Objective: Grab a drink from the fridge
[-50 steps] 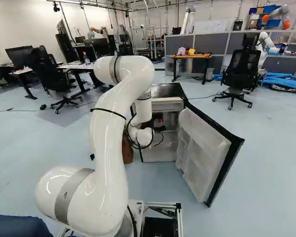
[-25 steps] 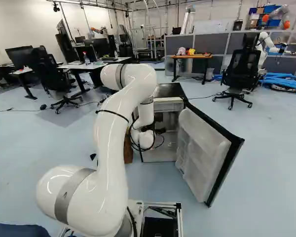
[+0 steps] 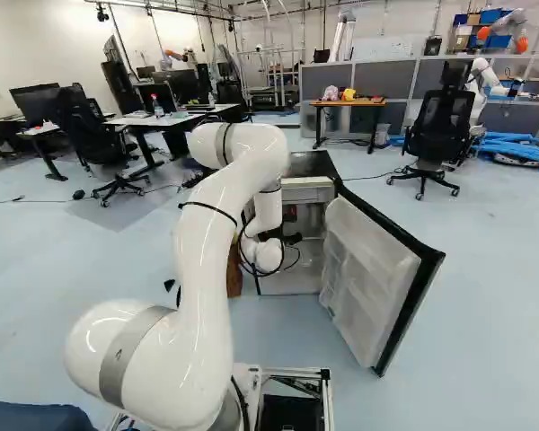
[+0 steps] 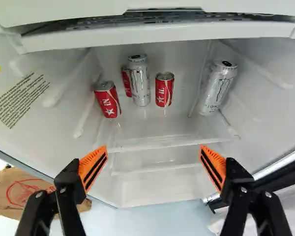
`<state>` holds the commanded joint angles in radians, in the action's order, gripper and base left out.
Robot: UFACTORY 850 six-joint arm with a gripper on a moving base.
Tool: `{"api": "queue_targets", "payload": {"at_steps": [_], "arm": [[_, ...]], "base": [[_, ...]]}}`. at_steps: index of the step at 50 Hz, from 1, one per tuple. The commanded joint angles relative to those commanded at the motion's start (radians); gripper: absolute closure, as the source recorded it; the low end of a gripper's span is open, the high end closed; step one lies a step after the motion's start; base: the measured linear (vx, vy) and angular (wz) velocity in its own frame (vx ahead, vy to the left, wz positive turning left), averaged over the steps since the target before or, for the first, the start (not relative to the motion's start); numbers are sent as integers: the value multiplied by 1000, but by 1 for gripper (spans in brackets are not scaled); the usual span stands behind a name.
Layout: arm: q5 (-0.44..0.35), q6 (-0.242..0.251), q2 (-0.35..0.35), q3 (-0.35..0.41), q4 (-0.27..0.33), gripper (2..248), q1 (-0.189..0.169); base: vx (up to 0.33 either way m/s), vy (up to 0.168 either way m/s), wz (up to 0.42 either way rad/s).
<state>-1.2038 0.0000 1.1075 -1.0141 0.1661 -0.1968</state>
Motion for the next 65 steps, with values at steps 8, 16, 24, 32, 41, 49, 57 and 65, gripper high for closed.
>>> {"api": "queue_targets", "payload": {"at_steps": [8, 16, 24, 32, 41, 49, 57, 65], "arm": [[0, 0, 8, -15, 0, 3, -2], [0, 0, 19, -37, 0, 3, -5], [0, 0, 31, -59, 0, 3, -8], [0, 0, 39, -75, 9, 3, -13], [0, 0, 45, -86, 26, 3, -21], [0, 0, 48, -91, 43, 3, -28], [0, 0, 50, -94, 65, 3, -33], [0, 0, 52, -99, 91, 3, -38]], "base": [[0, 0, 0], [0, 0, 0], [0, 0, 0], [0, 0, 0], [0, 0, 0], [0, 0, 0], [0, 0, 0], [0, 0, 0]]}}
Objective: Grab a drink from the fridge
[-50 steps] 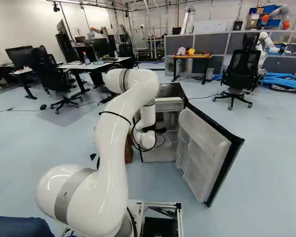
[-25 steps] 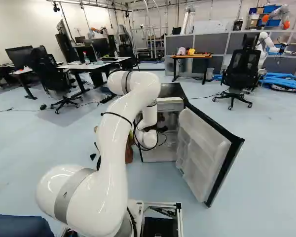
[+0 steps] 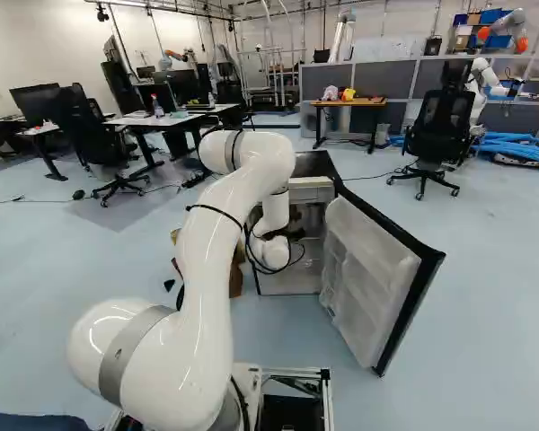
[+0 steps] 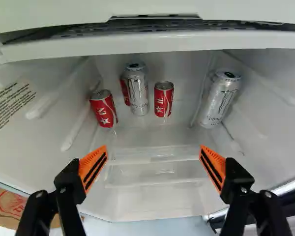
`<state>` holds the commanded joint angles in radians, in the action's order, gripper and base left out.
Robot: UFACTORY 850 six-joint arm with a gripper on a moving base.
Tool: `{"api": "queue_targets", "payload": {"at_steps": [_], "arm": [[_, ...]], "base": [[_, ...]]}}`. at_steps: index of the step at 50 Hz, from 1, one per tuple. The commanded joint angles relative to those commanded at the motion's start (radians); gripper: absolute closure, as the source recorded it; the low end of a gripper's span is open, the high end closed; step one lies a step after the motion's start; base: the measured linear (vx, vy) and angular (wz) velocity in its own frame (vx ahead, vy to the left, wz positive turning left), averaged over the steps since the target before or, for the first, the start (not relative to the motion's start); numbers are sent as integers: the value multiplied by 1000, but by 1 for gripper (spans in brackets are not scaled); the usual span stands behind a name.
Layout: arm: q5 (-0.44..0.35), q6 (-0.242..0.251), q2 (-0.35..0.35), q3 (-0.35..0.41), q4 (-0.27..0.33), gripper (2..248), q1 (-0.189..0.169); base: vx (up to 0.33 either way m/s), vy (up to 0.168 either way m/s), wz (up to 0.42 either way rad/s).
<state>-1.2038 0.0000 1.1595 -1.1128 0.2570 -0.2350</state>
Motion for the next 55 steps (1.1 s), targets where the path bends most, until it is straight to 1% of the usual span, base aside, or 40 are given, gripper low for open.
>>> {"api": "queue_targets", "payload": {"at_steps": [20, 46, 51, 55], "arm": [[0, 0, 3, -6, 94, 3, -14], [0, 0, 16, -30, 235, 3, -35], [0, 0, 19, -37, 256, 3, -40], [0, 0, 22, -42, 258, 3, -44]], "base": [[0, 0, 0], [0, 0, 0], [0, 0, 0], [0, 0, 0]]}}
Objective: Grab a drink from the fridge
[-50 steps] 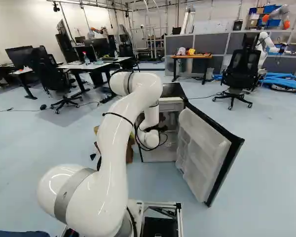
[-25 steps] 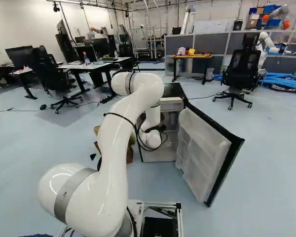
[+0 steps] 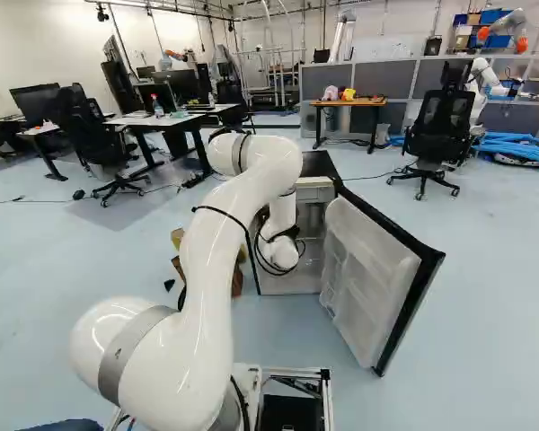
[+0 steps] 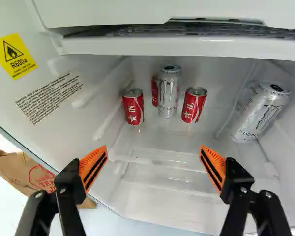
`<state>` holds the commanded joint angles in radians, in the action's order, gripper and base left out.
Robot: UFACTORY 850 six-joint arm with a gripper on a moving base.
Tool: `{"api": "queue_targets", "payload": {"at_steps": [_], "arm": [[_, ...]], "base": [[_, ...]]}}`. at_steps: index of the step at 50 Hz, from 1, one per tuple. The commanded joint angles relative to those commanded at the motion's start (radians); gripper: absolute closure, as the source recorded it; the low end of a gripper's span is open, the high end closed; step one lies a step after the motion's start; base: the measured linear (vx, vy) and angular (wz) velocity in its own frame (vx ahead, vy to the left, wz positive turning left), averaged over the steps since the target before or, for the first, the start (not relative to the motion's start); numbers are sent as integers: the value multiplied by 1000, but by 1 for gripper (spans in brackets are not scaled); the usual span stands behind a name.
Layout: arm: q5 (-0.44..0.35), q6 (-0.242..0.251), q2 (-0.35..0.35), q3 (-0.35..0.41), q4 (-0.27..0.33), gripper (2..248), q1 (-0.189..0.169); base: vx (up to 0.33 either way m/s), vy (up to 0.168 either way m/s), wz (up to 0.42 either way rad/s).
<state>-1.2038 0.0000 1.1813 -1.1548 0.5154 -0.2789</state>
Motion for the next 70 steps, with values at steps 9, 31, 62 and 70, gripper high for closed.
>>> {"api": "queue_targets", "payload": {"at_steps": [9, 31, 62, 70], "arm": [[0, 0, 7, -14, 0, 3, -3], [0, 0, 36, -69, -15, 3, -1], [0, 0, 103, -193, -110, 3, 6], [0, 0, 134, -231, -130, 3, 8]], "base": [[0, 0, 0], [0, 0, 0], [0, 0, 0], [0, 0, 0]]}}
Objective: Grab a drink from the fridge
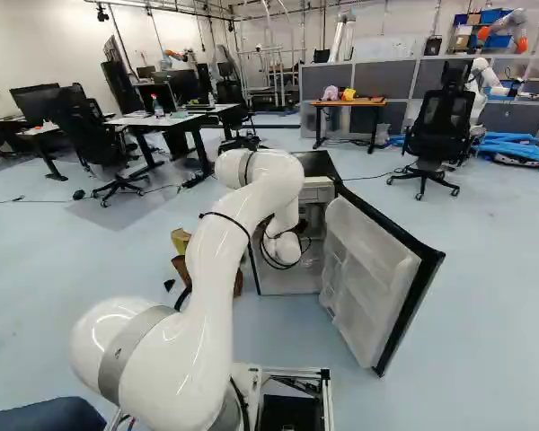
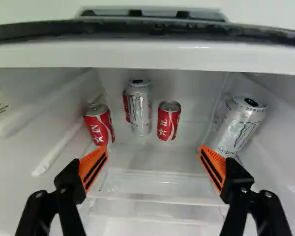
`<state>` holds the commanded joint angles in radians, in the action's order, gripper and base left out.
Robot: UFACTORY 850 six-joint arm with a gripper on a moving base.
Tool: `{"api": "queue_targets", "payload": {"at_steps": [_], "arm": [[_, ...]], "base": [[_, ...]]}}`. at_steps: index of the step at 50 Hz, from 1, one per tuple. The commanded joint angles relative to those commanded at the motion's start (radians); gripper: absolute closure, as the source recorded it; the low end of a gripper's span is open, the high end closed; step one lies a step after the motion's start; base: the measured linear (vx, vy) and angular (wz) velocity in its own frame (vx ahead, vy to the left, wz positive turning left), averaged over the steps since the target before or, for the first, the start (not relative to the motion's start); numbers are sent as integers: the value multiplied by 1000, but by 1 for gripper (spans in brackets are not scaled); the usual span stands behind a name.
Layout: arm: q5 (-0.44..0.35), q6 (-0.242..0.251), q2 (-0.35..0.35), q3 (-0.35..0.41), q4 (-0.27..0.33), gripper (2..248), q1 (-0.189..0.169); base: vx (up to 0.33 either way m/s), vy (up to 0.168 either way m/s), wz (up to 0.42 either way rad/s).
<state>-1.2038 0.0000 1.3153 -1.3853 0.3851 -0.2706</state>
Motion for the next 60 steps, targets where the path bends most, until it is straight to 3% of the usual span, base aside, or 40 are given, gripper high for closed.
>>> {"api": "queue_targets", "payload": {"at_steps": [23, 60], "arm": [[0, 0, 90, -89, -10, 3, 3], [-12, 0, 138, -178, -10, 3, 10]], "base": [[0, 0, 0], [0, 0, 0]]}}
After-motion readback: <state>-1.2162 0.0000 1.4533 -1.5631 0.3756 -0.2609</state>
